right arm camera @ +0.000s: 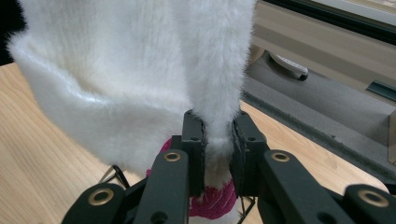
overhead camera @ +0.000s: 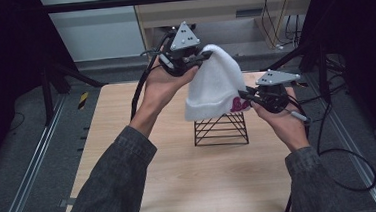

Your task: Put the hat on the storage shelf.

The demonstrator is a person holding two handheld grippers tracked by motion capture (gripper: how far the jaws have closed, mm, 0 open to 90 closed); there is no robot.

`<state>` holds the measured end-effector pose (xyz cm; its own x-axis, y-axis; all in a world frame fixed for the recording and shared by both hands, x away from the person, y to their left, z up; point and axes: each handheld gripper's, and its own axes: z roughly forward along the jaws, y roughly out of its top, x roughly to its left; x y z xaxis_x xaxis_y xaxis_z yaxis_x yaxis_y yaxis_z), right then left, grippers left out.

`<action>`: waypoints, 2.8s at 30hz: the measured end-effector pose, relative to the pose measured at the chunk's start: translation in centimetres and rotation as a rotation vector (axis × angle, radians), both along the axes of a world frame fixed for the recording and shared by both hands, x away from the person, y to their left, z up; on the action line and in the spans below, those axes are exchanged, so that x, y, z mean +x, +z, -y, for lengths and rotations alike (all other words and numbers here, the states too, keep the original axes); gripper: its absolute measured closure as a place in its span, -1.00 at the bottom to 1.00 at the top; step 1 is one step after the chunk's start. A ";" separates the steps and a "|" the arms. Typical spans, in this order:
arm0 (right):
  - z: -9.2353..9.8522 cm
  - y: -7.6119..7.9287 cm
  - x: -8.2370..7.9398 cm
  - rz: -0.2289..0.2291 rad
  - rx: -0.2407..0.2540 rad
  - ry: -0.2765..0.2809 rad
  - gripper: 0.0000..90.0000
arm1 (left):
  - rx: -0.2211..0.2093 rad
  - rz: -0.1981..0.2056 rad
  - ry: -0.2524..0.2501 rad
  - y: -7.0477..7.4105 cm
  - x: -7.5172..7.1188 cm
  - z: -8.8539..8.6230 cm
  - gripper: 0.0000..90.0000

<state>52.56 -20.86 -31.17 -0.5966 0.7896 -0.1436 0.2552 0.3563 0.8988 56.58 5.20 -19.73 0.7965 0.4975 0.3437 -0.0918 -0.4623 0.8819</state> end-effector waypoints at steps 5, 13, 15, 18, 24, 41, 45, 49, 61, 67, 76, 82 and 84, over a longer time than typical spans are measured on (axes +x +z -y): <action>0.3 -0.4 -0.4 -0.009 -0.003 -0.005 0.73 | 0.002 -0.005 -0.006 -0.4 0.0 0.4 0.79; 0.9 -1.1 -0.8 -0.021 -0.001 -0.013 0.73 | 0.013 -0.018 -0.019 -1.1 0.0 0.9 0.79; 1.1 -1.3 -0.8 -0.024 -0.001 -0.017 0.73 | 0.013 -0.020 -0.022 -1.3 0.0 1.0 0.79; 1.3 -1.5 -0.9 -0.028 0.000 -0.018 0.73 | 0.015 -0.023 -0.025 -1.5 0.1 1.2 0.79; 1.4 -1.7 -1.1 -0.035 0.005 -0.020 0.73 | 0.014 -0.027 -0.031 -1.7 0.0 1.3 0.79; 2.2 -2.6 -1.4 -0.048 0.014 -0.033 0.73 | 0.031 -0.041 -0.039 -2.4 0.0 2.1 0.79; 2.2 -3.1 -1.5 -0.052 0.013 -0.037 0.72 | 0.036 -0.050 -0.038 -3.0 0.2 2.2 0.79; 2.2 -3.7 -1.5 -0.057 0.010 -0.038 0.72 | 0.043 -0.053 -0.040 -3.3 0.3 2.3 0.79; 1.8 -4.6 -1.2 -0.054 0.014 -0.045 0.71 | 0.045 -0.065 -0.027 -4.0 0.7 1.9 0.78; 1.5 -4.9 -0.8 -0.049 0.017 -0.043 0.71 | 0.049 -0.063 -0.018 -4.0 1.0 1.6 0.78; 1.0 -5.1 -0.7 -0.049 0.005 -0.037 0.72 | 0.049 -0.068 -0.017 -4.4 1.0 1.0 0.78; 1.1 -5.5 -0.9 -0.058 0.000 -0.040 0.71 | 0.061 -0.075 -0.021 -4.8 1.1 1.2 0.78; 1.1 -5.7 -1.0 -0.063 0.003 -0.040 0.71 | 0.065 -0.078 -0.022 -4.9 1.0 1.2 0.78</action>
